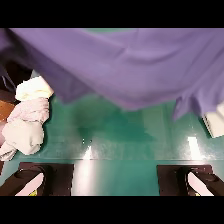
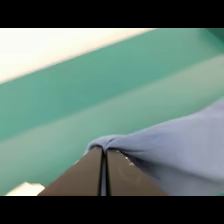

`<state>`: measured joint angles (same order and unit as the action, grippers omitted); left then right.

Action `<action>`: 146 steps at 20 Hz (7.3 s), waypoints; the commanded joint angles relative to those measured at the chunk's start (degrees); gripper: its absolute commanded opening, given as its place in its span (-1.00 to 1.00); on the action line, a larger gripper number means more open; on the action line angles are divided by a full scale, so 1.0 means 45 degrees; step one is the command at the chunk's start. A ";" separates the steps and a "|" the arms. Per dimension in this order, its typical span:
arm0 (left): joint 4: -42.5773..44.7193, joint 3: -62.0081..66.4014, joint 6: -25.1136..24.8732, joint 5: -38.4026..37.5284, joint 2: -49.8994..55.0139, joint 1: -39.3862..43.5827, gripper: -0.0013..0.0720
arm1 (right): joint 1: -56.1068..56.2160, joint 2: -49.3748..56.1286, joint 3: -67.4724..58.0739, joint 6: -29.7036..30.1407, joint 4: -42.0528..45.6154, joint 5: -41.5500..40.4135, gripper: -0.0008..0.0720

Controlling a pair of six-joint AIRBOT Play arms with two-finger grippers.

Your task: Fold the shirts.

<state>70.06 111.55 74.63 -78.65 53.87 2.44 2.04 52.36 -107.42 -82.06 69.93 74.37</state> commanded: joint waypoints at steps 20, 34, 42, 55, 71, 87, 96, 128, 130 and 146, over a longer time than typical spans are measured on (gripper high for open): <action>0.0423 -0.6975 -0.0102 0.3837 0.6552 -0.0010 0.79 | -0.0005 0.7402 0.4556 -0.1379 0.0369 -0.1452 0.18; -0.3555 -1.4926 0.0165 0.1851 0.3041 -0.1753 0.79 | -0.0005 0.3827 0.7490 0.0612 0.0015 0.1190 0.19; -0.5085 -1.7238 -0.0301 0.3920 0.3041 -0.1734 0.79 | 0.0000 0.3453 0.7553 0.0588 0.0010 0.0869 0.19; -0.4823 -1.5348 -0.0257 0.3643 0.3011 0.0029 -0.90 | -0.0670 0.3453 0.7839 0.0588 0.0131 0.1603 0.19; -0.4240 -1.2837 0.0092 0.2943 0.2856 0.0029 -0.90 | -0.4405 0.7844 1.1380 0.3691 -0.4634 -0.1229 0.01; -0.3589 -0.5251 0.0656 0.2438 0.0661 -0.1117 -0.90 | -0.4313 0.3483 0.4551 0.2968 -0.4648 0.0058 -0.93; -0.3866 0.3444 0.1069 0.3177 0.0253 -0.1209 -0.90 | -0.4318 -0.0554 -0.0913 0.2526 -0.4517 -0.2681 -0.93; -0.2968 -0.5736 -0.1525 0.7310 0.7630 -0.1214 -0.90 | -0.1243 1.0448 0.0461 0.0860 -0.0835 -0.1991 -0.94; -0.2642 -0.5707 -0.1855 0.5848 0.7630 -0.1214 -0.90 | -0.1243 1.0448 0.0369 0.0908 -0.0782 -0.0588 -0.94; -0.0695 -0.8174 -0.0427 0.3696 0.7621 -0.1214 0.67 | 0.0209 0.7791 0.7519 -0.0112 0.0685 -0.1802 0.03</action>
<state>65.39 74.65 69.52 -58.81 88.18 -3.05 2.07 88.05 -74.96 -81.32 72.93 66.06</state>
